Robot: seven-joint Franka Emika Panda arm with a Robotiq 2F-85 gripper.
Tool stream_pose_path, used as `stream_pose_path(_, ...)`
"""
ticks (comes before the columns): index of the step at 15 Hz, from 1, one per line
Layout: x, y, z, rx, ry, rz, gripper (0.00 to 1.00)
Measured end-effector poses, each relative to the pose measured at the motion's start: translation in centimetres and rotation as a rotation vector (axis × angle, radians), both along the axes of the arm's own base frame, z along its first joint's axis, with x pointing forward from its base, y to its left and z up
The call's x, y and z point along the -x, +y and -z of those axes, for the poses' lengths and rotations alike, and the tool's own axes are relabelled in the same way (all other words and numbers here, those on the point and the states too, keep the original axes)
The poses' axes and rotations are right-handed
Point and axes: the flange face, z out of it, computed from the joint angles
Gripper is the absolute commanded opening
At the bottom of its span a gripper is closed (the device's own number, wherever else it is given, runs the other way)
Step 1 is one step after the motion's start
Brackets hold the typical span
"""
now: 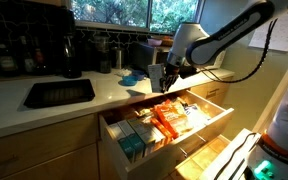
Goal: Put the book inside the drawer
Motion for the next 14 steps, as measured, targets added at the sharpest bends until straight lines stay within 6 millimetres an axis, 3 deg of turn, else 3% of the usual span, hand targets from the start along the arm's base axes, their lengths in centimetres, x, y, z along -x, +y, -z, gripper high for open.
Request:
stream_pose_path(6, 2.6, -1.6, -3.7, 0.056, 0.242, -0.052, 0.08)
stream_pose_path(11, 3.6, -1.8, -3.6, 0.089, 0.457, -0.073, 0.08)
stream_pose_path(14, 3.5, -1.4, -2.3, 0.084, 0.574, -0.061, 0.08)
